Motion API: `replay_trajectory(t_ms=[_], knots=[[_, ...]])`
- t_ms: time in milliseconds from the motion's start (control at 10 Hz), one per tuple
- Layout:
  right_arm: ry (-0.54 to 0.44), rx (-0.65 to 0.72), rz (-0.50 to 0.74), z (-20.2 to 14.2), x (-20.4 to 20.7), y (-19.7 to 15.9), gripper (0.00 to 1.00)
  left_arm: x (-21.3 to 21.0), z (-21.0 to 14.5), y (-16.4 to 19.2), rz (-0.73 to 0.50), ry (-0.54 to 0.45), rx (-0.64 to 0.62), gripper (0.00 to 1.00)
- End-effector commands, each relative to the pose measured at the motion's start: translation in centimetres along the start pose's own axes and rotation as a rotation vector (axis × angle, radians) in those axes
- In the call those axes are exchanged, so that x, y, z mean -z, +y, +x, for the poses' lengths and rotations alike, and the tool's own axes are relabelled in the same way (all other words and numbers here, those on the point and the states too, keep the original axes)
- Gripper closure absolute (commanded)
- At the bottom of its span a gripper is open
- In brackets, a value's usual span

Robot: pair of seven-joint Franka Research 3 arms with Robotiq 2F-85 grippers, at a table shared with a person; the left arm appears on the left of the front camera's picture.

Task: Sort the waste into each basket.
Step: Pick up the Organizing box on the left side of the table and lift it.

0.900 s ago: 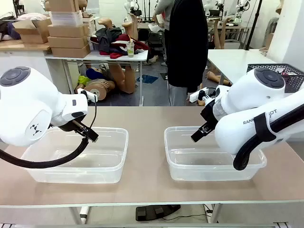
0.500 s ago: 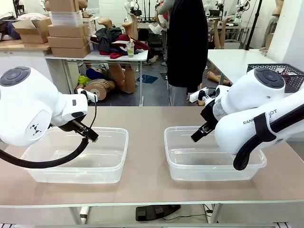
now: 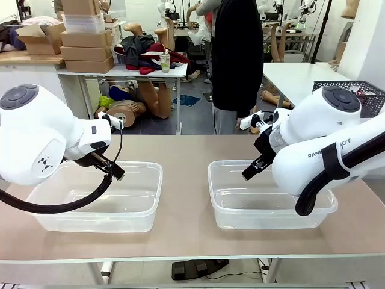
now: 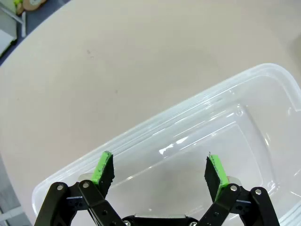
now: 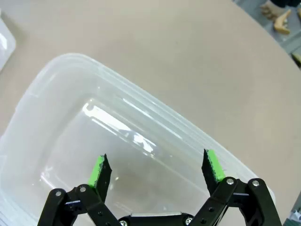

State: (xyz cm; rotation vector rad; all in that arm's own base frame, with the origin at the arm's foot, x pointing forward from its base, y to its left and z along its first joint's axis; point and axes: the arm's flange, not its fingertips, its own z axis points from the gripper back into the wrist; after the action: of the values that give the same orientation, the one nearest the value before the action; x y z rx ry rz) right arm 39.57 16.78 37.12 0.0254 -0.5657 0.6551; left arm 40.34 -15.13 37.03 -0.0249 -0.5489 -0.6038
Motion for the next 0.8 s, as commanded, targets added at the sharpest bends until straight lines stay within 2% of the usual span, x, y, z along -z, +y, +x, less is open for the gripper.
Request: replay_trajectory(t_ms=[0, 200, 300, 400, 500, 600, 700], knots=[[0.0, 0.0, 0.0, 0.0, 0.0, 0.0, 0.0, 0.0, 0.0, 0.0, 0.0, -0.001, 0.0, 0.0], [0.0, 0.0, 0.0, 0.0, 0.0, 0.0, 0.0, 0.0, 0.0, 0.0, 0.0, 0.0, 0.0, 0.0], [0.022, 0.092, 0.02, 0.4, -4.1, -0.3, 0.0, -3.6, 0.9, -0.1, -0.042, 0.025, 0.014, 0.0], [0.024, 0.172, 0.002, -0.7, -10.3, -0.5, 0.0, -8.8, 1.1, -0.5, -0.055, 0.174, -0.054, 0.0], [-0.148, 0.205, 0.055, -3.3, -16.3, -0.1, 0.0, -13.7, 0.1, -0.5, -0.052, 0.041, -0.061, 0.0], [-0.175, 0.234, -0.023, -5.6, -17.9, 0.7, 0.0, -16.5, -1.2, 0.0, -0.003, -0.114, -0.126, 0.0], [-0.093, 0.214, -0.078, -6.4, -15.9, 1.7, 0.0, -7.0, 0.9, -0.4, -0.038, 0.072, -0.027, 0.0]])
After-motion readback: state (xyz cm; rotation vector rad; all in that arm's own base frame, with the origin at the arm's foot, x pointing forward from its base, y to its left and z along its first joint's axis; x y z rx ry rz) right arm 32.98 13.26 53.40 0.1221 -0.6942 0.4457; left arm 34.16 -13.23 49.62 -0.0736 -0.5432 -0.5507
